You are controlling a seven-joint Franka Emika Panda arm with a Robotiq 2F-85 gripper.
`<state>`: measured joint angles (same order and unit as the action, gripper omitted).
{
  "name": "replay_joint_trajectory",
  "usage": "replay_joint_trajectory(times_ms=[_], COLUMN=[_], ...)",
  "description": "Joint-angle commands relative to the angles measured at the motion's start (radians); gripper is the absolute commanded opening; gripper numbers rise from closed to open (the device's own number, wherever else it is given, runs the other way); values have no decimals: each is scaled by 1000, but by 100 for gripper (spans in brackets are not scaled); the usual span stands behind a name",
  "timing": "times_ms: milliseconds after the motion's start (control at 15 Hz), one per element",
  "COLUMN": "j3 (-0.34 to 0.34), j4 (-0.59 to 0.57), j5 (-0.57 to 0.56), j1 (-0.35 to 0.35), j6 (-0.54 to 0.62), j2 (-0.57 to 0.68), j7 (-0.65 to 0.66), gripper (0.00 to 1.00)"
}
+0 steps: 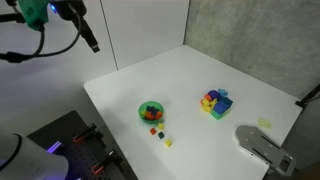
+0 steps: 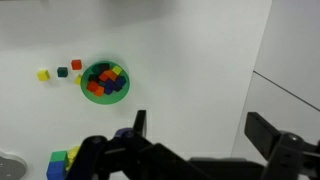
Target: Remove two orange blocks from the green bowl and put it on the table
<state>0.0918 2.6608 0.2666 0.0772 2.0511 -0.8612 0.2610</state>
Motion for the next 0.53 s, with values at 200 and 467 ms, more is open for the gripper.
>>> replay_joint_trajectory(times_ms=[200,467], j3=[7,18], j4=[-2,-52], j5=[6,-12], j1=[-9,-20], j6=[-3,-34], j2=[0,44], j7=[-6,9], gripper=[100,100])
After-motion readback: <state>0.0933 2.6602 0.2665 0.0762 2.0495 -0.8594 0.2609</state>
